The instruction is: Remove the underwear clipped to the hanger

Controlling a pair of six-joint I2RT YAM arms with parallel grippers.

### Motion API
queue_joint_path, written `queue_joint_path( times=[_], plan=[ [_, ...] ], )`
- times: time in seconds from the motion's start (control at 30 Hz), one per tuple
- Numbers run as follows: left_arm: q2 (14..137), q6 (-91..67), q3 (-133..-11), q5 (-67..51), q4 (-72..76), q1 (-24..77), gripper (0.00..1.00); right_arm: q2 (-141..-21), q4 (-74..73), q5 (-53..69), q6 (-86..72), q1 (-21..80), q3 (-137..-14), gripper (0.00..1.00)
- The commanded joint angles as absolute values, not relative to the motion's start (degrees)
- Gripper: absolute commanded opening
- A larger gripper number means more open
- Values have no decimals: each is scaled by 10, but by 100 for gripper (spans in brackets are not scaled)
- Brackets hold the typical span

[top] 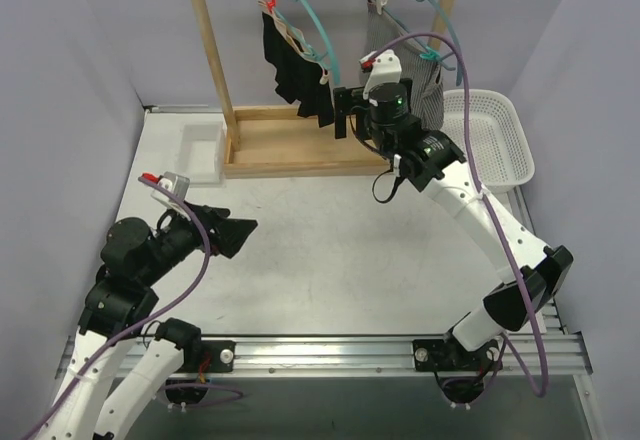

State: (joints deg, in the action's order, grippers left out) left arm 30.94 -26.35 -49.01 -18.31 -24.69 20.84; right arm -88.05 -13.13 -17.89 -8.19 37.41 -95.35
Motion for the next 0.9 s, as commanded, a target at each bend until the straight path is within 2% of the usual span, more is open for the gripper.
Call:
queue_joint_path(
  times=[0.0,0.3,0.57,0.87],
  plan=[
    [287,-253,-490,-201,-262,209,94,-899,-132,-201,-40,367,-993,100],
    [277,-236,-508,-213,-293,209,94,-934,-90,-41,-4,296,-1044,100],
    [248,-234,-513,-202,-312,209,94,-1008,-71,-24,23,283,-1116,100],
    [230,-238,-511,-223,-323,209,94,-1014,-62,93,20,279,-1130,100]
  ],
)
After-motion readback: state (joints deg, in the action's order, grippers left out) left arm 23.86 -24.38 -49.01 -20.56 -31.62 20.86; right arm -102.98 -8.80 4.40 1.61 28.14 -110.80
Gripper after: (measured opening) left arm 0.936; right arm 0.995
